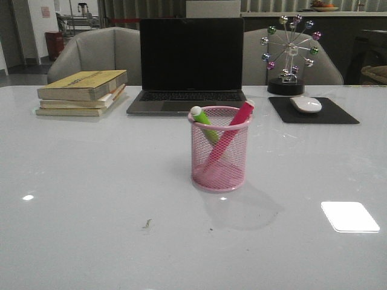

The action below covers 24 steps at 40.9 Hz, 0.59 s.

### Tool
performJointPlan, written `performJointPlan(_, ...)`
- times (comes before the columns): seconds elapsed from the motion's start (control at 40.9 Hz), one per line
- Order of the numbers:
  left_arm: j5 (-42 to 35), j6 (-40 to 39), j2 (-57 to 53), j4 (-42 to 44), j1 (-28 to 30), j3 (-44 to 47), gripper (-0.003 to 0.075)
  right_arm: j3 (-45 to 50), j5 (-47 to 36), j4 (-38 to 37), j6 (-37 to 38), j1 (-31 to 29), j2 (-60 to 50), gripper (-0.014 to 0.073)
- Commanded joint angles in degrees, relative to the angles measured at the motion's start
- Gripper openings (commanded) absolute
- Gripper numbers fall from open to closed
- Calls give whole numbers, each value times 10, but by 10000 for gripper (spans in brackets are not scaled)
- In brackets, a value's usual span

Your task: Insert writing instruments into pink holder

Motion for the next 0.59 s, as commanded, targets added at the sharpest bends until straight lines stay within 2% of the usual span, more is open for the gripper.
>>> performJointPlan(0.0,-50,-4,-11,-5,-1,2,91,-2,-60,0,0,-11,-11,57)
performJointPlan(0.562,-50,-4,-11,-5,-1,2,91,-2,-58,0,0,-17,-12,57)
